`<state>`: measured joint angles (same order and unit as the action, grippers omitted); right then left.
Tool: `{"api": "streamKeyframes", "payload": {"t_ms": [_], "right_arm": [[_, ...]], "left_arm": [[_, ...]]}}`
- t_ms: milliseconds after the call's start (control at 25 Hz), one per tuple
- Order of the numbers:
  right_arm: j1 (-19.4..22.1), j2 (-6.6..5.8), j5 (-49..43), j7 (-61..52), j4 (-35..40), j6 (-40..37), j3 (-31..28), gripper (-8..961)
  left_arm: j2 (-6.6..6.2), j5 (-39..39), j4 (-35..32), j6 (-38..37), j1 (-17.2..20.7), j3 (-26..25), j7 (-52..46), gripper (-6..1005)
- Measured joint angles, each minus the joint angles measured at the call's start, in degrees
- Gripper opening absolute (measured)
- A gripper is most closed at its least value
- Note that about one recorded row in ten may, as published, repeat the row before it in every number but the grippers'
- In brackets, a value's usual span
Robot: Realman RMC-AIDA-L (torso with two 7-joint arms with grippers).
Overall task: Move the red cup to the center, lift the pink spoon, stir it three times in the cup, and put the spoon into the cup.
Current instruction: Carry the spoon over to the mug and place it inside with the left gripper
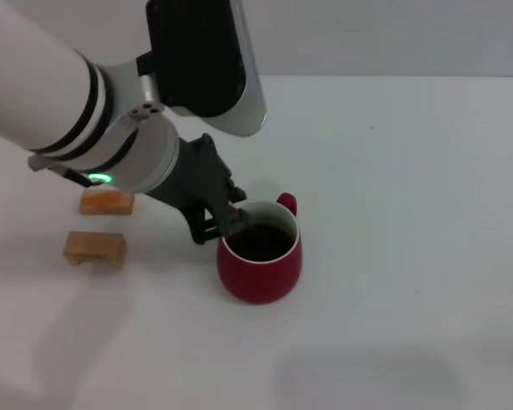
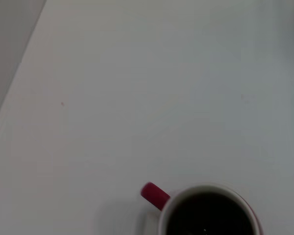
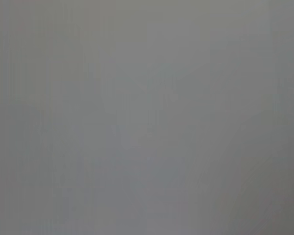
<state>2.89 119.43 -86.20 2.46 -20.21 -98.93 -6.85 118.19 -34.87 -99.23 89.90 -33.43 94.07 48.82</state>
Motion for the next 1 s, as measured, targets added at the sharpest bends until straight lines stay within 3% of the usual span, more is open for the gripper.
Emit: {"api": "streamKeyframes", "payload": {"t_ms": [560, 1000], "right_arm": [[0.27, -0.06, 0.08, 0.00, 0.00, -0.04, 0.00, 0], [0.20, 0.01, -0.05, 0.00, 0.00, -0.03, 0.00, -1]], "left_arm": [[0.31, -2.20, 3.58, -3.75, -3.36, 1.98, 0.18, 201], [0.12, -3.49, 0.35, 0.55, -0.53, 3.86, -0.56, 216]]}}
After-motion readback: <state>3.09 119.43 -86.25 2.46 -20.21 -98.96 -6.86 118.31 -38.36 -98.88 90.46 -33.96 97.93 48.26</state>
